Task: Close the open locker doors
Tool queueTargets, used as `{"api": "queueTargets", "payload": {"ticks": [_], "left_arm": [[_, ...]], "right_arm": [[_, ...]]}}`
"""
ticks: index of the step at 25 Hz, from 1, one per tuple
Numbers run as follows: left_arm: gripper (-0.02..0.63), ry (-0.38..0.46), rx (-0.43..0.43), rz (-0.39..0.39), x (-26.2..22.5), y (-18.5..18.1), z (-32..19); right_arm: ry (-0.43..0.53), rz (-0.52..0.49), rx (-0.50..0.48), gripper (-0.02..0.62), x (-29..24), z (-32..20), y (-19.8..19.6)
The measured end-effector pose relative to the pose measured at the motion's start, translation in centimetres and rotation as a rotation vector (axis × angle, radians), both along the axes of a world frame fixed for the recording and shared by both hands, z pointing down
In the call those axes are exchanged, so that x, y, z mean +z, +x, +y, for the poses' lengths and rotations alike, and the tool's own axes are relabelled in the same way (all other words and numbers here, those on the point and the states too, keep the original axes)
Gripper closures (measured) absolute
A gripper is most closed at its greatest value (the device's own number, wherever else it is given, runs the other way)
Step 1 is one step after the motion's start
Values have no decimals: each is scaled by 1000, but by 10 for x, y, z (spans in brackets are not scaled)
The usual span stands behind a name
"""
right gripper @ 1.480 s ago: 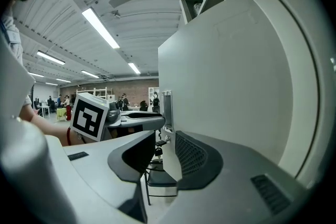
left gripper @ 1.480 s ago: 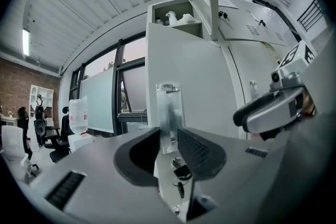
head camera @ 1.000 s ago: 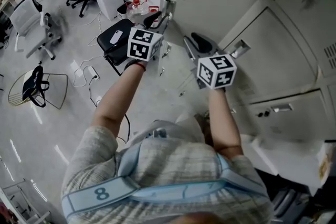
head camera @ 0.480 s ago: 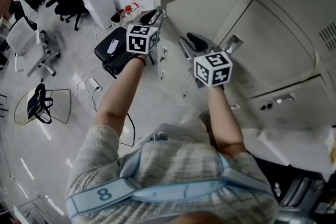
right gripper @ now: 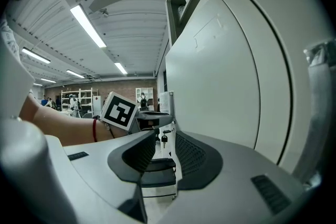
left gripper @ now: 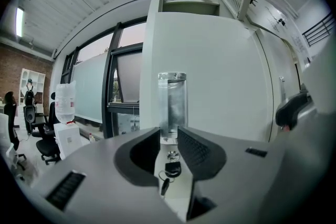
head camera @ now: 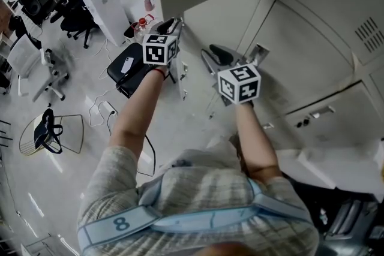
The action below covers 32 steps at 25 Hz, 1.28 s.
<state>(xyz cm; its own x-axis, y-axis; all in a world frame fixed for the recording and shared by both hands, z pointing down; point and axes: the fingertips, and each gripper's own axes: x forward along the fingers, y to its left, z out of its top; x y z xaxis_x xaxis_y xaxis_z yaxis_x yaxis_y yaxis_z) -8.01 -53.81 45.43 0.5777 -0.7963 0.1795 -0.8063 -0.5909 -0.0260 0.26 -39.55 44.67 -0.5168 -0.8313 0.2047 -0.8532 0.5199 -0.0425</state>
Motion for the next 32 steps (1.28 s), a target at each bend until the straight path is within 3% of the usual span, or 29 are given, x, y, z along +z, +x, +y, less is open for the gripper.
{"api": "queueTargets", "payload": {"ticks": [20,32], "left_arm": [[512,-32,30,-34,8,15,-18],[512,-2,62,-1,-2,12,-2]], "right_arm": [[11,4,11,479,-4,-3,6],[18,-1,4,479,-7,-3,0]]}}
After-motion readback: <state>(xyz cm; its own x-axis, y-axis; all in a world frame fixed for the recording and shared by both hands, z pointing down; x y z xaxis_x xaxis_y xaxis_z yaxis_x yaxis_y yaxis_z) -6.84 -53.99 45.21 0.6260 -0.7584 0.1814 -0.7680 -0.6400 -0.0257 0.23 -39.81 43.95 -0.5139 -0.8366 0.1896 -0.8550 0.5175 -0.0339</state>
